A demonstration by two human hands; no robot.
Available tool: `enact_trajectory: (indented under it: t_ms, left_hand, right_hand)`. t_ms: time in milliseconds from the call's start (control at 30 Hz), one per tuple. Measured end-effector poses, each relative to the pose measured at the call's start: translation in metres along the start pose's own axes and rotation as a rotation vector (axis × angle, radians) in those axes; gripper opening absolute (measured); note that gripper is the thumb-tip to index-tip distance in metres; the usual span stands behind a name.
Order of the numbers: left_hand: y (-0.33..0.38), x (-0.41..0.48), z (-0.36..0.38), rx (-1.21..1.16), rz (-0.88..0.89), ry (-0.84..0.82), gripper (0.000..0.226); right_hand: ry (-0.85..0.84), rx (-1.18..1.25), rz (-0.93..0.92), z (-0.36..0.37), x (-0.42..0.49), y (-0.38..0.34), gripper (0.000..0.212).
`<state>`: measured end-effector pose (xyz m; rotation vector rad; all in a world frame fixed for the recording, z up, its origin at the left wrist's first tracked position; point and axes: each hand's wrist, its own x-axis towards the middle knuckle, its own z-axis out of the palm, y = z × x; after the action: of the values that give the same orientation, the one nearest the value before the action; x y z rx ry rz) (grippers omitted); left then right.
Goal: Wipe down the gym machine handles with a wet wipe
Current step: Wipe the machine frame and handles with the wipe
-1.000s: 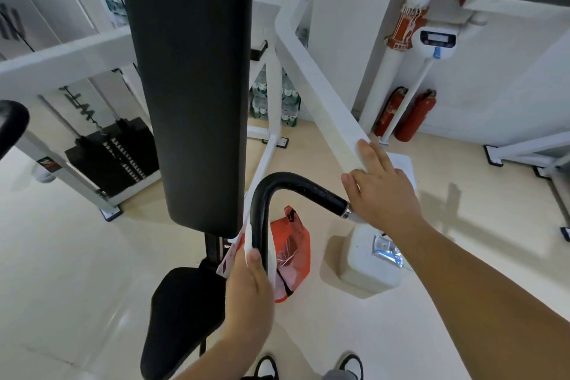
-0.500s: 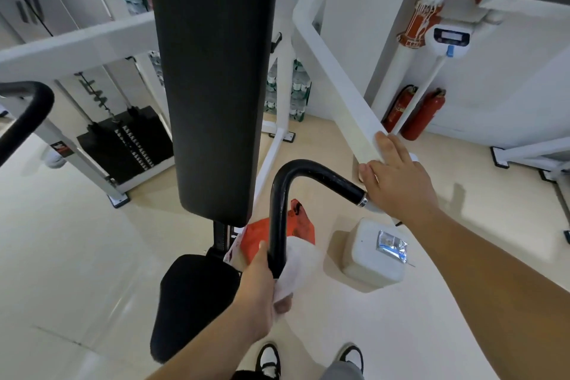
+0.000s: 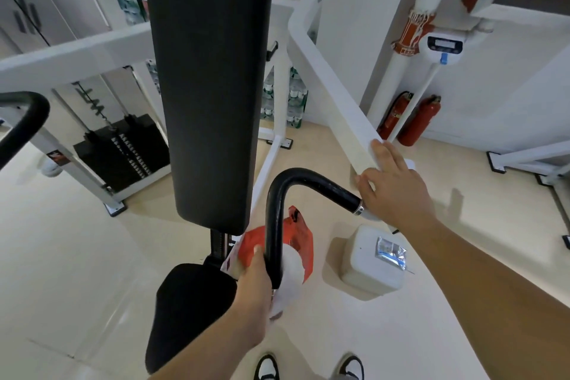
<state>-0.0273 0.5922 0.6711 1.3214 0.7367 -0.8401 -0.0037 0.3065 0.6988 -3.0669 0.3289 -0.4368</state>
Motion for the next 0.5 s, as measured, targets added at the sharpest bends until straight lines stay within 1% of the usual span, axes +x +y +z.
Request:
enact_trajectory:
  t_ms: [67,133,167,233,267,300,333,367,400,467,500]
  left_hand:
    - [0.023,0.013,0.006,-0.001,0.04,0.033,0.055]
    - [0.06,0.011,0.022,0.106,0.1,0.085,0.057]
    - [0.075,0.007,0.033,0.171,0.171,0.108,0.059]
    - [0.081,-0.004,0.045,0.293,0.383,0.099,0.06]
    - [0.071,-0.009,0.043,0.34,0.513,0.091,0.056]
    - [0.053,-0.012,0.038,0.363,0.637,0.087,0.048]
    - [0.033,-0.015,0.029,0.377,0.711,0.084,0.035]
    - [0.018,-0.02,0.021,0.391,0.733,0.075,0.02]
    - [0.009,-0.021,0.015,0.407,0.731,0.069,0.018]
    - [0.02,-0.019,0.014,0.452,0.723,0.067,0.03]
    - [0.034,-0.016,0.018,0.484,0.759,0.092,0.039]
  right_hand:
    - [0.002,0.002,-0.001,0.001,0.001,0.0,0.056]
    - [-0.004,0.008,0.009,0.001,0.0,-0.001,0.057]
    - [-0.009,0.009,0.016,0.0,0.0,-0.001,0.058]
    - [-0.023,-0.001,0.02,-0.001,-0.001,-0.002,0.06]
    - [-0.024,-0.007,0.018,-0.002,0.0,-0.002,0.06]
    - [-0.021,-0.012,0.015,-0.003,0.0,-0.002,0.06]
    - [-0.017,-0.014,0.012,-0.003,0.0,-0.002,0.06]
    - [-0.016,-0.017,0.011,-0.003,-0.001,-0.002,0.059]
    - [-0.017,-0.02,0.009,-0.003,-0.001,-0.002,0.057]
    - [-0.023,-0.022,0.011,-0.003,0.0,-0.001,0.051]
    - [-0.027,-0.017,0.015,-0.003,0.0,-0.001,0.048]
